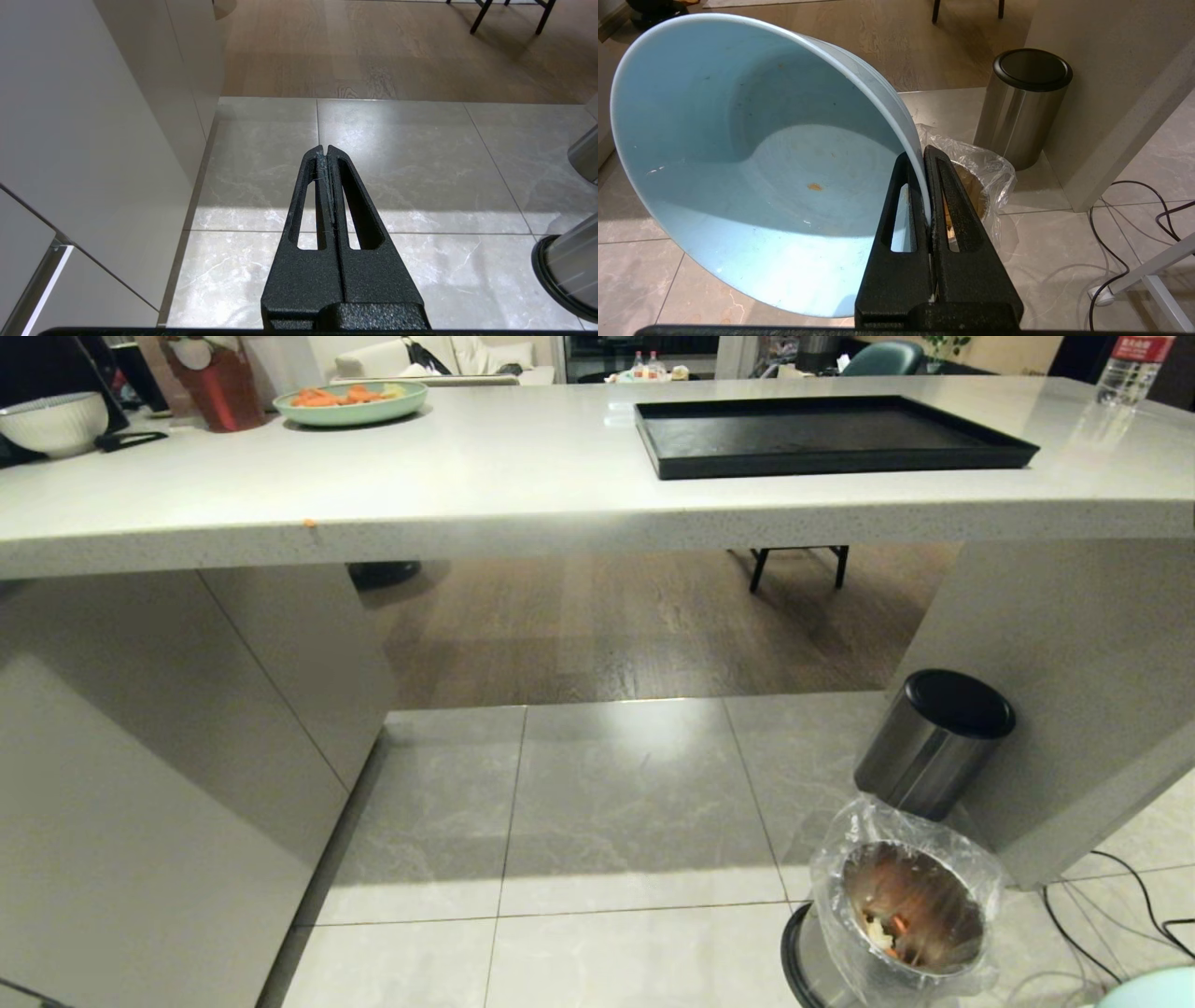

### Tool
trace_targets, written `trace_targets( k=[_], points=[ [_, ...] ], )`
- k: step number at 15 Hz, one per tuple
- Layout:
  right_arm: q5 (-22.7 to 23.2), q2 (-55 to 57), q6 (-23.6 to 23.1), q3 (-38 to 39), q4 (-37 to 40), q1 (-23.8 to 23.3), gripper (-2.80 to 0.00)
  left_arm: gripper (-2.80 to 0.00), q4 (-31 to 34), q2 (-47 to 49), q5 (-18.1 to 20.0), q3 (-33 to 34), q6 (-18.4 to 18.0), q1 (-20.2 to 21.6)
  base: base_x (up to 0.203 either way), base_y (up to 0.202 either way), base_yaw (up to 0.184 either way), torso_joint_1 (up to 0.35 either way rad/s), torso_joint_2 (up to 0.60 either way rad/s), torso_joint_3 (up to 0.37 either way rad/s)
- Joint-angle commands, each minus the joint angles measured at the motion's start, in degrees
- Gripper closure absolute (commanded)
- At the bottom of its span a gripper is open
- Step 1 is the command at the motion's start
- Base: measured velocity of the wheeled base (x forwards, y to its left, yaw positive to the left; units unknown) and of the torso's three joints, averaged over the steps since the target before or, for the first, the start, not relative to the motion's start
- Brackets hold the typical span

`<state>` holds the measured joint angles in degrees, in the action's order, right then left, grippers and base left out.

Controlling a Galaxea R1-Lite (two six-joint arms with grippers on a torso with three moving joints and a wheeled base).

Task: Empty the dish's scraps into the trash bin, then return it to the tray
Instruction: Put the bowl back to the table

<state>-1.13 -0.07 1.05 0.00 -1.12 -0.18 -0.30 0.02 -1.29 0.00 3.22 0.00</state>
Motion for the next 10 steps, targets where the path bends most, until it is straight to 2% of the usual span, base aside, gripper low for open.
trace_targets(
  k=[1, 10],
  points=[
    [-0.02, 0.07, 0.01, 0.0, -0.02, 0.01, 0.0, 0.0, -0.05, 0.06, -0.03, 0.0, 0.03, -0.02, 0.0, 0.0, 0.0, 0.0, 0.0, 0.0],
    [-0.02, 0.07, 0.01, 0.0, -0.02, 0.01, 0.0, 0.0, -0.05, 0.02, -0.03, 0.0, 0.08, 0.0, 0.0, 0.0, 0.0, 0.0, 0.0, 0.0]
  ],
)
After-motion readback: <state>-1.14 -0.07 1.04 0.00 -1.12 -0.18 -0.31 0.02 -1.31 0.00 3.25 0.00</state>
